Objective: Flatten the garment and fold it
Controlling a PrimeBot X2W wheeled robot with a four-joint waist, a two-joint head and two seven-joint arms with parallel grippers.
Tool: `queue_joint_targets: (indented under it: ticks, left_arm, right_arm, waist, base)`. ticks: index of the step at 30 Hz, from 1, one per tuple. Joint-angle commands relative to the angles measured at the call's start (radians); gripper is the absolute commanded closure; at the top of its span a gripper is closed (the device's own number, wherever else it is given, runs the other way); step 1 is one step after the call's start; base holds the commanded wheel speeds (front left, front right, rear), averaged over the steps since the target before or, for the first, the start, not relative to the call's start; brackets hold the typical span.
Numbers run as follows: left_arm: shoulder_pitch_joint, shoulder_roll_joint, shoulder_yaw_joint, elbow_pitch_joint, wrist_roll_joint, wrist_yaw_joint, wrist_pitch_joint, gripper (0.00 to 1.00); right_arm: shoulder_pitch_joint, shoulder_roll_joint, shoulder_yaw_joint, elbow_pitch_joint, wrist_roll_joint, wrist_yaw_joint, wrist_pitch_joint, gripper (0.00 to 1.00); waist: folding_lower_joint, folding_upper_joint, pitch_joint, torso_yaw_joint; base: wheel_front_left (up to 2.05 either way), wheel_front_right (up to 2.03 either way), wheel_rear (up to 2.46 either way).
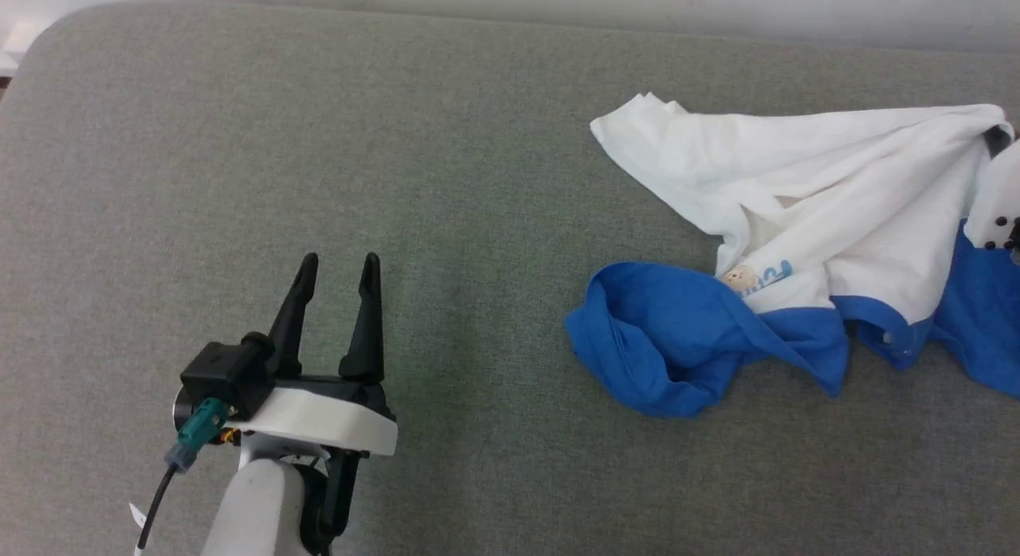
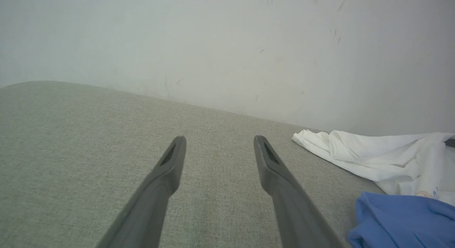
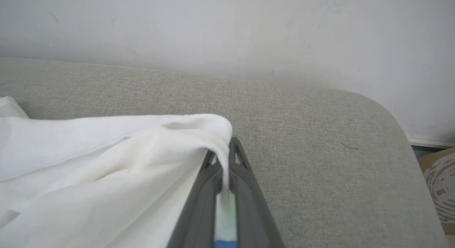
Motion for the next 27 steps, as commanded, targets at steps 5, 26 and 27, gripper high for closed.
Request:
queue_joint_targets:
  ticks: [5,26,27]
  left_arm:
    - [-0.014,-0.002,-0.001,0.008,-0.002,-0.003,-0.005,0.0]
    - [0.116,-0.002,0.044,0.055,0.043,0.013,-0.005,0.0]
    - [0.118,-0.002,0.043,0.057,0.043,0.013,-0.005,0.0]
  right_arm:
    - [-0.002,0.04,-0.04,0.096,-0.055,-0.001,-0.115,0.0]
    - [0.498,0.21,0.013,-0.416,-0.023,-0.001,-0.433,0.0]
    - [0.539,0.226,0.016,-0.468,-0.024,-0.001,-0.415,0.0]
  waist:
    - [-0.0002,0.0,0.005,0.009]
    - [-0.0002,0.0,-0.214,-0.099]
    - [-0.0002,0.0,-0.217,-0.102]
  base:
    - [0.0,0.0,0.0]
    - [0.0,0.0,0.0]
    - [0.0,0.0,0.0]
